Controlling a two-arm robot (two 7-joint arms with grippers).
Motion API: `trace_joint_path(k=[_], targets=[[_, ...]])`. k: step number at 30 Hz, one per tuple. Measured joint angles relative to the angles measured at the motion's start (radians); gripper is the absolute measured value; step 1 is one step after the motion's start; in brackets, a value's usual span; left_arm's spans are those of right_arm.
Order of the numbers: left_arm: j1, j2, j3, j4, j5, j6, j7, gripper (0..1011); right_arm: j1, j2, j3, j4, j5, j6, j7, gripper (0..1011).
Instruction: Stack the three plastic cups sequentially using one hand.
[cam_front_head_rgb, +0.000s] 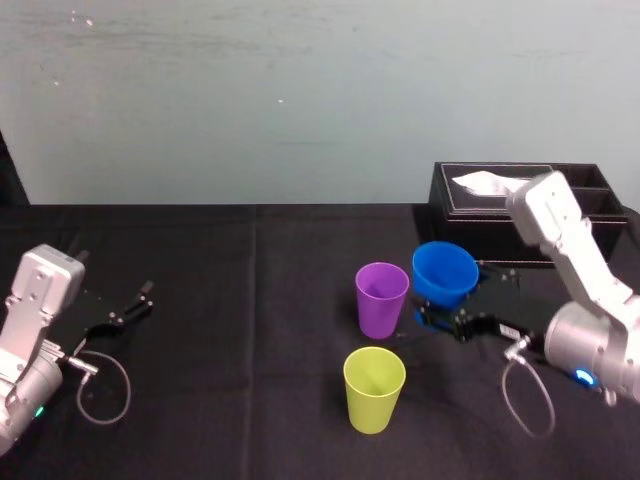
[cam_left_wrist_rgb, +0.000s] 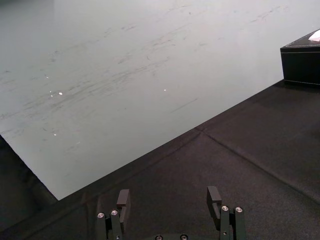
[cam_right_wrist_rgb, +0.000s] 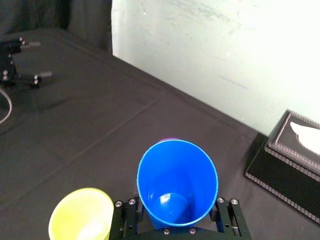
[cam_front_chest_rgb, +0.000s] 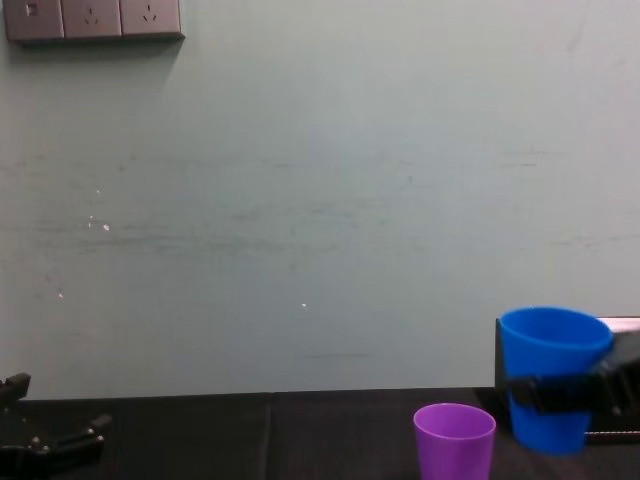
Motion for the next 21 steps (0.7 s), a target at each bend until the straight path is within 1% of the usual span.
trace_joint_path(k=[1, 5, 7, 10, 11, 15, 21], targets=[[0.000, 0.000, 0.000, 0.000, 0.000, 0.000, 0.000, 1000, 0.028, -0.009, -0.007, 0.016, 0.000, 0.008, 0.007, 716], [0.000, 0.000, 0.000, 0.000, 0.000, 0.000, 0.000, 1000, 0.078, -0.030, -0.022, 0.052, 0.010, 0.024, 0.021, 716], [0.000, 0.000, 0.000, 0.000, 0.000, 0.000, 0.000, 1000, 0.122, -0.049, -0.041, 0.085, 0.017, 0.035, 0.030, 716], [0.000, 0.000, 0.000, 0.000, 0.000, 0.000, 0.000, 1000, 0.150, -0.063, -0.057, 0.106, 0.019, 0.042, 0.034, 716], [0.000, 0.000, 0.000, 0.000, 0.000, 0.000, 0.000, 1000, 0.168, -0.071, -0.068, 0.123, 0.020, 0.047, 0.035, 716], [0.000, 0.000, 0.000, 0.000, 0.000, 0.000, 0.000, 1000, 0.208, -0.093, -0.089, 0.163, 0.021, 0.054, 0.036, 716], [0.000, 0.000, 0.000, 0.000, 0.000, 0.000, 0.000, 1000, 0.258, -0.118, -0.113, 0.224, 0.021, 0.056, 0.035, 716]])
